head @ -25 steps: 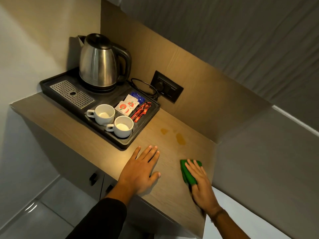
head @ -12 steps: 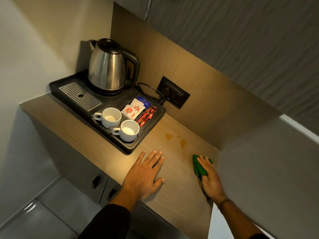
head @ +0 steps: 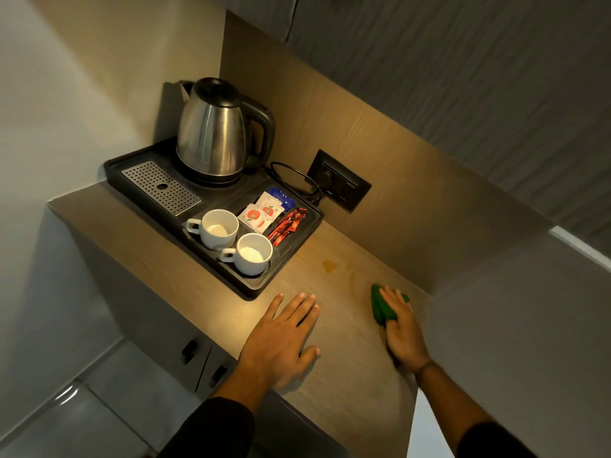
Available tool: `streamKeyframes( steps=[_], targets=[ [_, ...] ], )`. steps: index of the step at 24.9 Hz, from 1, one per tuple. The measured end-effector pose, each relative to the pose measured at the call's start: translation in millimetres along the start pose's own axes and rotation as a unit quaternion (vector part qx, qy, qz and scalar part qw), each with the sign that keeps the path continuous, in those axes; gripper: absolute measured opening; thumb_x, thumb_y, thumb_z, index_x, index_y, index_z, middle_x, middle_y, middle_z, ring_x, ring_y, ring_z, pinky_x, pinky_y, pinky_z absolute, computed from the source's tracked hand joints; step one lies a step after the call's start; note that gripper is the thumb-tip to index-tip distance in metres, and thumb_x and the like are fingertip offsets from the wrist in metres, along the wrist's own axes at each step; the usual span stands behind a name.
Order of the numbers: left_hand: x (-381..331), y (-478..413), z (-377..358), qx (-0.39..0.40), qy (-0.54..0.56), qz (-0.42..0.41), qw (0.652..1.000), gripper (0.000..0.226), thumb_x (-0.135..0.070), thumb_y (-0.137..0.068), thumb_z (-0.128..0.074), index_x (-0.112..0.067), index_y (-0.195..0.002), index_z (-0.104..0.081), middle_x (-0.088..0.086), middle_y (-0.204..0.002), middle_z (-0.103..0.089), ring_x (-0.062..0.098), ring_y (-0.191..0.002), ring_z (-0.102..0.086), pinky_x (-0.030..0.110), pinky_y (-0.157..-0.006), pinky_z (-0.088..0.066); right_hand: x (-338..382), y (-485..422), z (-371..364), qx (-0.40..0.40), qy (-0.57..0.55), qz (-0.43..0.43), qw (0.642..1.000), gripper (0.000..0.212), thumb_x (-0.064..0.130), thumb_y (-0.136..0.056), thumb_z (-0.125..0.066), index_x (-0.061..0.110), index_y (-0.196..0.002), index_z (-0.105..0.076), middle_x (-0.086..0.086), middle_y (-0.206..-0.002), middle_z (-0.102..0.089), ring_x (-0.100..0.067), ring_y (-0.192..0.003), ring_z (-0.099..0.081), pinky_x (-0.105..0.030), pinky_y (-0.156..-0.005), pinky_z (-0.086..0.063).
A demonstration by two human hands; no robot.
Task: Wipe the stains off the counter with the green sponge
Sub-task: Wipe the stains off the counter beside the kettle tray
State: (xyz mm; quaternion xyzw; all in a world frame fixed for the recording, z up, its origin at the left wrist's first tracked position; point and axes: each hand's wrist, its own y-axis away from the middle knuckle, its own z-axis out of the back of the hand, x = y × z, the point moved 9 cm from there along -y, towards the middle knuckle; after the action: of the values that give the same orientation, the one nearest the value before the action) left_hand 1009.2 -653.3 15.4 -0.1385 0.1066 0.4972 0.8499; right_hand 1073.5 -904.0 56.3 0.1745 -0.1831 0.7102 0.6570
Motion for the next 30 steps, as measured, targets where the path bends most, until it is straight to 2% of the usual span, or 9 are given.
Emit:
streamKeyframes(
  steps=[3, 7, 9, 14, 17, 20, 23, 26, 30],
  targets=[
    [1.0, 0.1, -0.4, 0.004, 0.006, -0.001, 1.0, 0.078, -0.066, -0.105, -0.025, -0.019, -0.165, -0.01, 0.003, -0.176, -0.004, 0.02, -0.159, 0.005, 0.05, -0.127, 0.007, 34.1, -55.6, -13.4, -0.026, -0.012, -0.066, 0.997, 0.068, -0.016, -0.083, -0.047, 0.011, -0.146, -0.047, -0.013, -0.158, -0.038, -0.036, -0.15, -0.024, -0.052, -0.125, -0.014],
    [0.7, -0.4, -1.4, 0.004, 0.011, 0.0, 1.0, 0.078, -0.066, -0.105, -0.025, -0.02, -0.165, -0.009, 0.003, -0.176, -0.003, 0.019, -0.159, 0.007, 0.051, -0.128, 0.005, 60.4, -15.1, -47.9, 0.045, 0.005, 0.081, 0.996, 0.074, -0.001, -0.081, -0.043, 0.027, -0.15, -0.041, 0.002, -0.161, -0.034, -0.015, -0.154, -0.015, -0.037, -0.126, -0.003],
    [1.8, -0.6, -2.8, 0.005, 0.009, 0.001, 1.0, 0.078, -0.066, -0.105, -0.025, -0.02, -0.165, -0.007, 0.002, -0.176, -0.002, 0.018, -0.159, 0.008, 0.05, -0.127, 0.007, 35.9, 12.0, -34.1, 0.046, 0.0, 0.093, 0.995, 0.075, 0.0, -0.08, -0.041, 0.031, -0.149, -0.041, 0.007, -0.16, -0.035, -0.01, -0.153, -0.017, -0.032, -0.126, -0.003],
    [1.8, -1.3, -1.5, 0.007, 0.016, 0.003, 1.0, 0.078, -0.066, -0.104, -0.027, -0.021, -0.165, -0.01, 0.002, -0.176, -0.006, 0.018, -0.159, 0.005, 0.048, -0.126, 0.008, 48.0, -65.7, -20.6, -0.001, -0.014, -0.031, 0.999, 0.07, -0.015, -0.083, -0.046, 0.015, -0.146, -0.047, -0.01, -0.16, -0.037, -0.033, -0.151, -0.022, -0.05, -0.126, -0.011],
    [1.6, -1.3, -2.3, 0.005, 0.023, 0.004, 1.0, 0.078, -0.066, -0.103, -0.028, -0.021, -0.165, -0.011, 0.002, -0.176, -0.007, 0.018, -0.159, 0.004, 0.05, -0.127, 0.005, 81.8, -59.2, -46.4, 0.041, -0.018, 0.046, 0.998, 0.075, -0.013, -0.081, -0.046, 0.019, -0.148, -0.044, -0.005, -0.16, -0.036, -0.025, -0.153, -0.018, -0.05, -0.127, -0.006],
    [2.7, -0.9, -2.4, 0.008, 0.02, 0.004, 1.0, 0.078, -0.066, -0.104, -0.027, -0.021, -0.165, -0.01, 0.002, -0.176, -0.006, 0.018, -0.159, 0.005, 0.05, -0.127, 0.006, 55.4, -19.2, -41.1, 0.058, 0.004, 0.112, 0.992, 0.08, -0.006, -0.074, -0.042, 0.025, -0.148, -0.045, 0.003, -0.159, -0.039, -0.016, -0.153, -0.018, -0.043, -0.126, -0.005],
    [0.2, -0.8, 0.5, 0.007, 0.013, 0.002, 1.0, 0.078, -0.065, -0.104, -0.027, -0.02, -0.165, -0.011, 0.002, -0.176, -0.005, 0.019, -0.159, 0.004, 0.048, -0.126, 0.009, 44.9, -51.1, -22.9, 0.032, 0.001, 0.068, 0.997, 0.076, -0.015, -0.077, -0.045, 0.018, -0.145, -0.048, -0.005, -0.157, -0.041, -0.028, -0.152, -0.024, -0.044, -0.126, -0.008],
    [0.2, -1.1, 2.0, 0.015, 0.013, 0.001, 1.0, 0.078, -0.064, -0.104, -0.028, -0.019, -0.165, -0.01, 0.003, -0.176, -0.004, 0.02, -0.159, 0.004, 0.049, -0.127, 0.006, 78.8, -89.7, -36.7, 0.018, -0.006, 0.009, 1.0, 0.073, -0.016, -0.081, -0.047, 0.015, -0.147, -0.046, -0.01, -0.159, -0.037, -0.032, -0.152, -0.022, -0.05, -0.126, -0.01],
    [-0.6, 0.1, 1.4, 0.022, 0.01, 0.003, 1.0, 0.077, -0.064, -0.105, -0.027, -0.019, -0.165, -0.008, 0.003, -0.176, -0.003, 0.02, -0.159, 0.006, 0.054, -0.129, -0.001, 78.7, -39.6, -55.0, 0.082, 0.021, 0.131, 0.988, 0.079, -0.007, -0.076, -0.043, 0.023, -0.149, -0.042, 0.002, -0.16, -0.035, -0.016, -0.154, -0.014, -0.041, -0.127, -0.003]
  ],
)
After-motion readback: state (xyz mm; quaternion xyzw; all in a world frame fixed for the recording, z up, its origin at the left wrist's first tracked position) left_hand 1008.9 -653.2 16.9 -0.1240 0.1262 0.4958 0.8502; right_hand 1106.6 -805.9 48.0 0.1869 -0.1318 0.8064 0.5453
